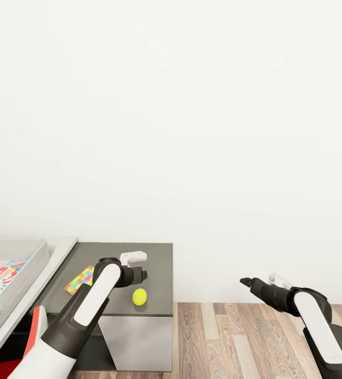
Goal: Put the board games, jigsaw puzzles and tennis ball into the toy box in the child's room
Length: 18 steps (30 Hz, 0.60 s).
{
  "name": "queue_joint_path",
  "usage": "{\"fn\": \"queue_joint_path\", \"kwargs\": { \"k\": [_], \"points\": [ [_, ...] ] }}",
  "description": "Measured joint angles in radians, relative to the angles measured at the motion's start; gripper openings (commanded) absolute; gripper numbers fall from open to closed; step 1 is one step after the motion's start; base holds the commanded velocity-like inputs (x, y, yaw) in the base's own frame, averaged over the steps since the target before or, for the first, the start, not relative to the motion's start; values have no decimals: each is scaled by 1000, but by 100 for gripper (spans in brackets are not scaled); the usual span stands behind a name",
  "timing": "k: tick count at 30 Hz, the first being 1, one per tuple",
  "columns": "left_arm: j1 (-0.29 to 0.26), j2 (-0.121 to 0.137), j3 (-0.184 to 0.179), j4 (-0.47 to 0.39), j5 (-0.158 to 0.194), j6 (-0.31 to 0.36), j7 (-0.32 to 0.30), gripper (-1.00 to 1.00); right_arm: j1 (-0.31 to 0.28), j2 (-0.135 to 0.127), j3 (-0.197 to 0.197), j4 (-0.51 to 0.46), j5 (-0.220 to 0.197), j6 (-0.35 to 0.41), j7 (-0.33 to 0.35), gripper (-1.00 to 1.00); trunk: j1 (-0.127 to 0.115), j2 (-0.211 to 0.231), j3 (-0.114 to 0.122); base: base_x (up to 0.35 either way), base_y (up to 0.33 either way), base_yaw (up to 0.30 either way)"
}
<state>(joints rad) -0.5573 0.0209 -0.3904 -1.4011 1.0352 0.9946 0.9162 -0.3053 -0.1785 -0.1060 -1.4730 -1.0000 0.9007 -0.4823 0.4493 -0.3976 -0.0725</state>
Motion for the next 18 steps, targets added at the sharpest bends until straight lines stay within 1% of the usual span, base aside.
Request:
{"fn": "queue_joint_path", "kwargs": {
  "k": [6, 11, 18],
  "points": [
    [0, 0, -12, 2, -1, -1, 0, 100, 0, 0, 4, 0, 0, 0, -14, 100, 0, 0, 0, 32, 0, 0],
    [0, 0, -10, 14, -2, -2, 0, 100, 0, 0, 5, -1, 0, 2, -16, 100, 0, 0, 0, 127, 0, 0],
    [0, 0, -8, 26, -3, -2, 1, 100, 0, -1, 20, -4, 1, 6, -15, 100, 0, 0, 0, 28, 0, 0]
  ]
}}
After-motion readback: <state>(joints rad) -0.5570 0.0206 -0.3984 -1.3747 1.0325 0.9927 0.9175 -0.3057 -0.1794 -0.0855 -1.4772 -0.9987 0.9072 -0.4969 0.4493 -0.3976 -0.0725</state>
